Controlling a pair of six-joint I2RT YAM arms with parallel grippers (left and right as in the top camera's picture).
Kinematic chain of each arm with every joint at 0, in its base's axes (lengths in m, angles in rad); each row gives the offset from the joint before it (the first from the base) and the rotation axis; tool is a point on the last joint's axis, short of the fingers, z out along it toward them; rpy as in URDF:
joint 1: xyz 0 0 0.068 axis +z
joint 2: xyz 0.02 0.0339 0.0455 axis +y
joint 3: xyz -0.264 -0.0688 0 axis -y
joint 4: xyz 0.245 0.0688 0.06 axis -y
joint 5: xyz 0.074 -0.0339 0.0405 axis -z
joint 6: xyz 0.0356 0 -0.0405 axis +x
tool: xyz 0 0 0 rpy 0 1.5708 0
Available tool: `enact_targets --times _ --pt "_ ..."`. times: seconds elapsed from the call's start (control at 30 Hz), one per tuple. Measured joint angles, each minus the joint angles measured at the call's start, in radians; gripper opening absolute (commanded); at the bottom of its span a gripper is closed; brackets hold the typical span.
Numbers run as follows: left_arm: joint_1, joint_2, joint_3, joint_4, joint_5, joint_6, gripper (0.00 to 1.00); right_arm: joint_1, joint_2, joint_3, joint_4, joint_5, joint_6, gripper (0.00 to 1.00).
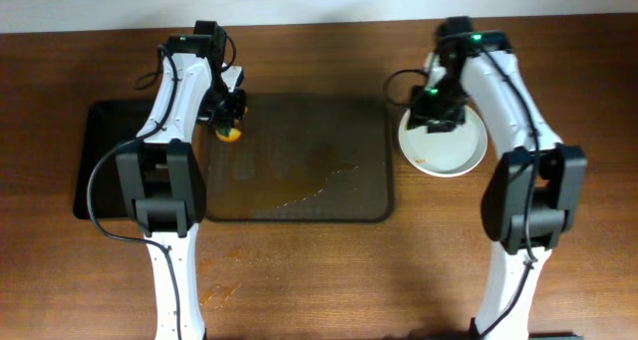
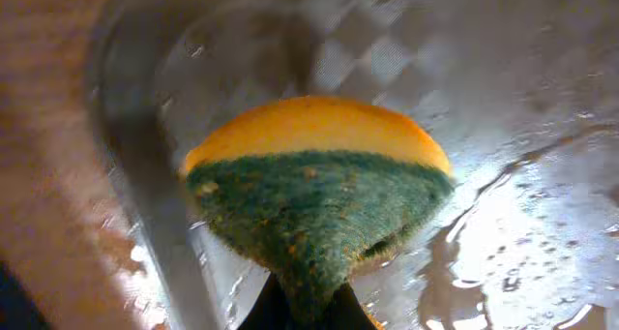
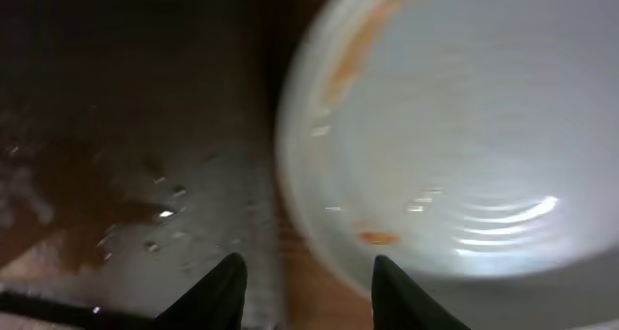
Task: Clean dirty plates on tray and stack at the side
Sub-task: 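Place the sponge on the small black tray with the left gripper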
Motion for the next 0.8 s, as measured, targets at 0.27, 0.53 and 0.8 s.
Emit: enact_targets --times 0.27,0.53,0.8 --pt "0.185 -0.117 0.000 -0.157 -0.190 -0.141 0.01 0.068 0.000 0.000 0.011 -0.011 -0.003 0.58" --pt "0.314 -0.129 -0.105 -0.064 -0.240 -0.156 0.83 0.118 0.000 -0.003 0.013 -0.011 -0.002 0.63" --pt "0.313 -0.129 -0.154 0.016 -0.244 -0.161 0.95 0.118 0.000 -0.019 -0.011 0.022 -0.002 0.63"
